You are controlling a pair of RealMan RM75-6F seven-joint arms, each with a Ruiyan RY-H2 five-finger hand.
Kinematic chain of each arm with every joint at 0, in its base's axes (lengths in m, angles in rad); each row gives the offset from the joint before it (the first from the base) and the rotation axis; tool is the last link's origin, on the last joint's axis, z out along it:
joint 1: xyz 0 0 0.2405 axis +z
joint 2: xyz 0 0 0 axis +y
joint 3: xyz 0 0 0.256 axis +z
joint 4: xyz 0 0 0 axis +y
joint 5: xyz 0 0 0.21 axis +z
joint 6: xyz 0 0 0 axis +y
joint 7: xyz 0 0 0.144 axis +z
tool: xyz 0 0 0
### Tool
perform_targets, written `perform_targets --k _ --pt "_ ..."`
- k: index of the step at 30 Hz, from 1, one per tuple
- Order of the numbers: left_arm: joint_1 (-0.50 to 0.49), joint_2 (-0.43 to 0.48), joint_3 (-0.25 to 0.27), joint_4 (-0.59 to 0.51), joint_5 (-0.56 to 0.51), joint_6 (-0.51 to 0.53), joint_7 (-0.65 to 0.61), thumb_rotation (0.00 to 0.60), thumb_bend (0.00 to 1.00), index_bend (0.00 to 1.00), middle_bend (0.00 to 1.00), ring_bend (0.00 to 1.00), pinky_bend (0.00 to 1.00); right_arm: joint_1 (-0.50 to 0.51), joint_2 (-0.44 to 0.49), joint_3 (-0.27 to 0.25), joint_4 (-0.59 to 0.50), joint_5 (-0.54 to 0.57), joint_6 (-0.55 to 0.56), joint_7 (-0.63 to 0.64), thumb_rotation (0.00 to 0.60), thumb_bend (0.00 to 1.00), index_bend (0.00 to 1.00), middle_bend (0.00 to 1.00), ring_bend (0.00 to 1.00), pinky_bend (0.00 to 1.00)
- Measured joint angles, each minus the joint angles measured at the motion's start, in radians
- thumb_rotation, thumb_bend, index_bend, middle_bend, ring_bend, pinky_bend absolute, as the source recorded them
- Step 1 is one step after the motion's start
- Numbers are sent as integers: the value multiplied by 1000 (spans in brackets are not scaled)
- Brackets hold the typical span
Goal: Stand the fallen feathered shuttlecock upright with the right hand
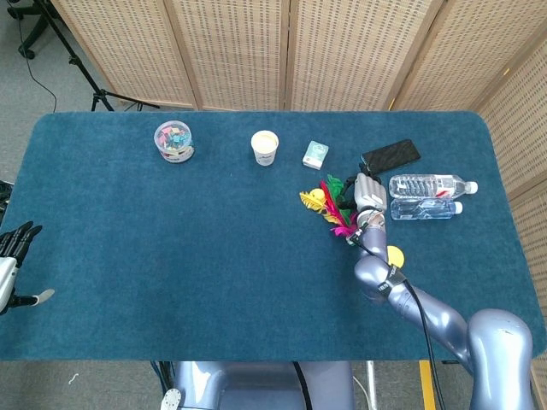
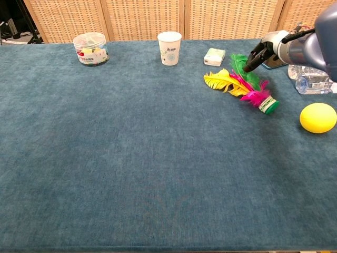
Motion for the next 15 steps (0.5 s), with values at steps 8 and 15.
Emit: perform_targets --k 8,15 --pt "1 0 4 -1 13 4 3 600 0 0 0 0 0 -37 54 -9 -100 -64 11 53 600 619 675 0 0 0" --pt "5 -1 10 -7 26 17 8 600 0 0 0 0 0 -102 145 -24 -256 -161 38 147 600 620 679 0 0 0"
